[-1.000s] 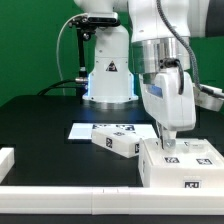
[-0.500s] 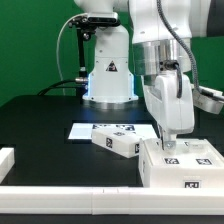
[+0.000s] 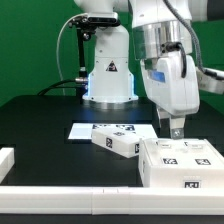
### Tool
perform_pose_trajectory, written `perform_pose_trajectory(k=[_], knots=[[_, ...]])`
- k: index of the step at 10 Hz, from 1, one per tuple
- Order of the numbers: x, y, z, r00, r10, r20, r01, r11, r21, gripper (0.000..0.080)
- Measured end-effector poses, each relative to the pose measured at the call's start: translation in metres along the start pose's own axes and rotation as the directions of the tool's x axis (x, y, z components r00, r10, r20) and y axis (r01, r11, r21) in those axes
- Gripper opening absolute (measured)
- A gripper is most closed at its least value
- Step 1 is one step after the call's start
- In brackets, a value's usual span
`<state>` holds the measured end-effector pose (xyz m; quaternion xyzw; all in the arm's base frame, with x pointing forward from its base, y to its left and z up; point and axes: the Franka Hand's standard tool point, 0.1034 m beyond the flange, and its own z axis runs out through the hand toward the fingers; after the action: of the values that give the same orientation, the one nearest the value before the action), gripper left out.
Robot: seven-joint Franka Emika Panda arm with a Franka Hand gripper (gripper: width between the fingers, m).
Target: Assemble cabinet
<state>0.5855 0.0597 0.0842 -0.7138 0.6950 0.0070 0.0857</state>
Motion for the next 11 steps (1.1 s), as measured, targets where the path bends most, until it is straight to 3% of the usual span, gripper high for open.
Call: perform_pose_trajectory(k=[1, 2, 4, 6, 8, 11], knots=[[0.000, 0.000, 0.002, 1.000, -0.001, -0.001, 0.001, 1.000, -0.002, 0.0760], [0.000, 0.000, 0.002, 1.000, -0.001, -0.001, 0.001, 1.000, -0.002, 0.0788], [-0.001, 0.001, 0.003, 0.999, -0.048, -0.001, 0.048, 0.999, -0.005, 0.0796], [-0.010, 0.006, -0.001, 0.965, -0.261, 0.011, 0.261, 0.965, -0.005, 0.0797], [-0.026, 0.012, 0.000, 0.948, -0.317, 0.020, 0.317, 0.948, -0.009, 0.0797], [-0.024, 0.013, 0.001, 0.873, -0.487, 0.021, 0.487, 0.873, -0.008, 0.0797]])
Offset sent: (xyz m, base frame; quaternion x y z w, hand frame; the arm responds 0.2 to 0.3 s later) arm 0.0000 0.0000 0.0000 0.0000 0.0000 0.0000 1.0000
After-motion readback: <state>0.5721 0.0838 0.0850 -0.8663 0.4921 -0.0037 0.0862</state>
